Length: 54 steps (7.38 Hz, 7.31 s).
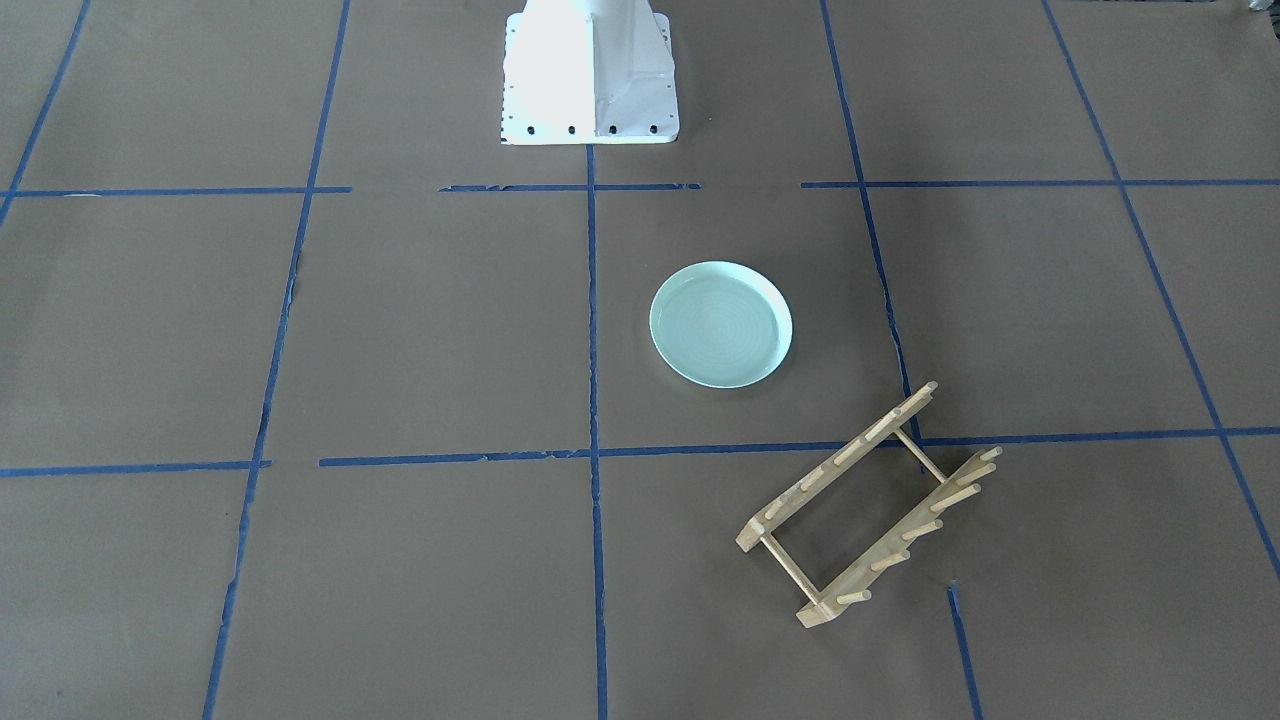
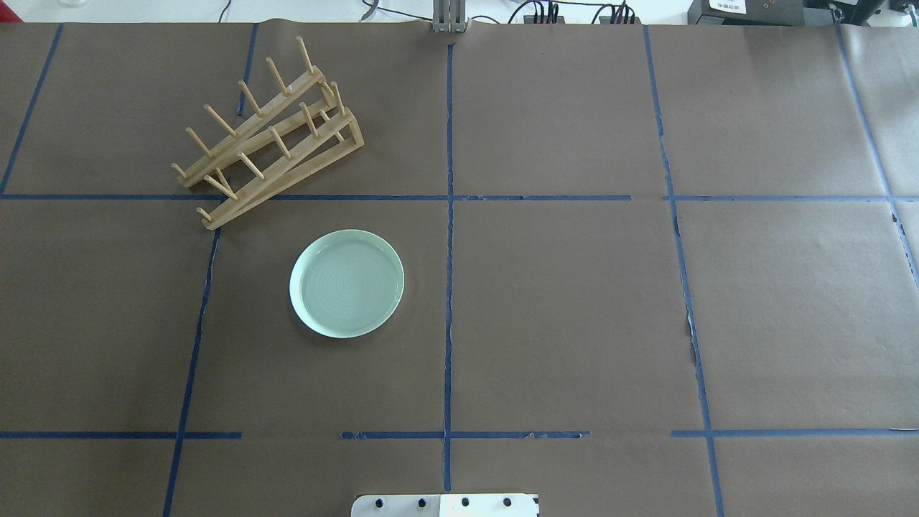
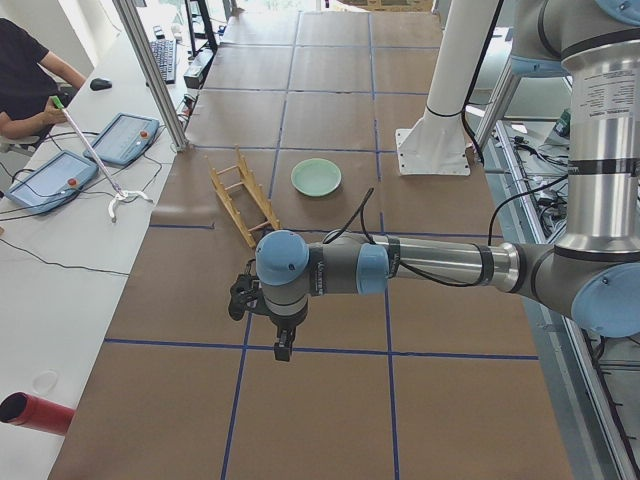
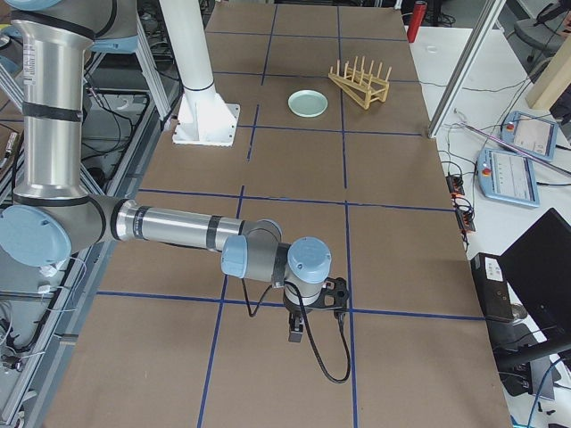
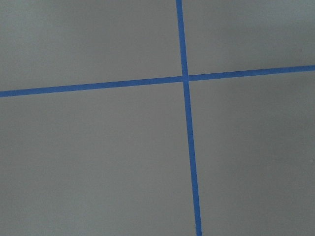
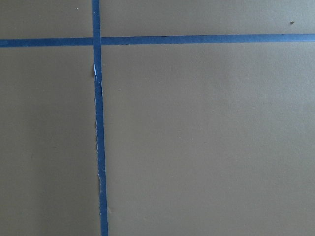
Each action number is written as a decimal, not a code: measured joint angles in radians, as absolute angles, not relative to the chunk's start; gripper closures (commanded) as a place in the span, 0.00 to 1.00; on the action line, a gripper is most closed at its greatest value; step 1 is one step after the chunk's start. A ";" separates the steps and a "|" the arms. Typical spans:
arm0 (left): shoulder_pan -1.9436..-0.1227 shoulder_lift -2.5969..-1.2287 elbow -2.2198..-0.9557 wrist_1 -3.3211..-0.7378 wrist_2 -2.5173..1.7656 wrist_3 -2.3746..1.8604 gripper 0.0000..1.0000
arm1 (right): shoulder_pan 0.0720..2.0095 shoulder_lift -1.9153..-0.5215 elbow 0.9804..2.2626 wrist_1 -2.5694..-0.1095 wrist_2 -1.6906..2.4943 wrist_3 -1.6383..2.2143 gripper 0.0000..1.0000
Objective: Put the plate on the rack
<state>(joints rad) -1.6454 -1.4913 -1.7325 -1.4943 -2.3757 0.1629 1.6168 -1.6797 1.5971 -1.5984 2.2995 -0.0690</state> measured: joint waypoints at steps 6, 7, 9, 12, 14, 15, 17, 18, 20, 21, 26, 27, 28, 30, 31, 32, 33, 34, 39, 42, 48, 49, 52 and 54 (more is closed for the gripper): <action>-1.349 -1.617 -1.911 -1.551 -2.372 -0.391 0.00 | 1.617 -1.680 1.598 -1.598 2.299 -0.068 0.00; -1.251 -1.685 -1.942 -1.555 -2.372 -0.585 0.00 | 1.617 -1.680 1.598 -1.598 2.299 -0.068 0.00; -1.031 -1.869 -1.947 -1.556 -2.337 -0.987 0.00 | 1.617 -1.680 1.598 -1.598 2.299 -0.068 0.00; -0.735 -2.119 -1.804 -1.562 -2.176 -1.305 0.00 | 1.618 -1.680 1.598 -1.598 2.299 -0.069 0.00; -0.612 -2.207 -1.650 -1.611 -2.099 -1.387 0.00 | 1.617 -1.680 1.598 -1.598 2.299 -0.069 0.00; -0.575 -2.239 -1.586 -1.637 -2.066 -1.422 0.01 | 1.617 -1.680 1.598 -1.598 2.299 -0.069 0.00; -0.547 -2.315 -1.472 -1.652 -2.039 -1.458 0.07 | 1.617 -1.680 1.598 -1.598 2.299 -0.069 0.00; -0.543 -2.334 -1.447 -1.654 -2.028 -1.462 0.14 | 1.618 -1.680 1.598 -1.598 2.299 -0.069 0.00; -0.542 -2.348 -1.430 -1.654 -1.996 -1.457 0.21 | 1.617 -1.680 1.598 -1.598 2.299 -0.069 0.00; -0.542 -2.355 -1.422 -1.653 -1.974 -1.454 0.23 | 1.617 -1.680 1.598 -1.598 2.299 -0.069 0.00; -0.537 -2.368 -1.396 -1.651 -1.935 -1.426 0.82 | 1.617 -1.680 1.598 -1.598 2.299 -0.069 0.00; -0.533 -2.367 -1.395 -1.650 -1.932 -1.425 1.00 | 1.617 -1.680 1.598 -1.598 2.299 -0.069 0.00; -0.532 -2.368 -1.395 -1.650 -1.932 -1.425 1.00 | 1.617 -1.680 1.598 -1.598 2.299 -0.069 0.00; -0.540 -2.367 -1.408 -1.648 -1.934 -1.424 1.00 | 1.618 -1.680 1.598 -1.598 2.299 -0.069 0.00; -0.574 -2.365 -1.442 -1.646 -1.943 -1.423 1.00 | 1.618 -1.680 1.598 -1.598 2.299 -0.068 0.00; -0.633 -2.354 -1.505 -1.645 -1.972 -1.423 1.00 | 1.618 -1.680 1.598 -1.598 2.299 -0.069 0.00; -0.708 -2.332 -1.588 -1.645 -2.017 -1.423 1.00 | 1.618 -1.680 1.598 -1.598 2.299 -0.069 0.00; -0.800 -2.312 -1.670 -1.646 -2.068 -1.424 1.00 | 1.618 -1.680 1.598 -1.598 2.299 -0.069 0.00; -1.120 -2.230 -1.717 -2.129 -2.189 -1.736 1.00 | 1.617 -1.680 1.598 -1.598 2.299 -0.069 0.00; -1.134 -2.205 -1.527 -2.659 -1.998 -1.918 1.00 | 1.618 -1.681 1.598 -1.598 2.299 -0.069 0.00; -1.077 -2.180 -1.385 -2.948 -1.871 -1.980 1.00 | 1.617 -1.680 1.598 -1.598 2.299 -0.069 0.00; -1.060 -2.170 -1.384 -2.964 -1.860 -1.981 1.00 | 1.617 -1.680 1.598 -1.598 2.299 -0.069 0.00; -1.028 -2.156 -1.366 -2.989 -1.850 -1.981 1.00 | 1.617 -1.680 1.597 -1.598 2.299 -0.069 0.00; -1.015 -2.154 -1.342 -3.009 -1.845 -1.979 1.00 | 1.618 -1.680 1.598 -1.598 2.299 -0.069 0.00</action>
<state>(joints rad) -1.0153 -2.1543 -1.3420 -3.0087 -1.8449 -1.9794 1.6181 -1.6800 1.5981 -1.5984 2.2995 -0.0690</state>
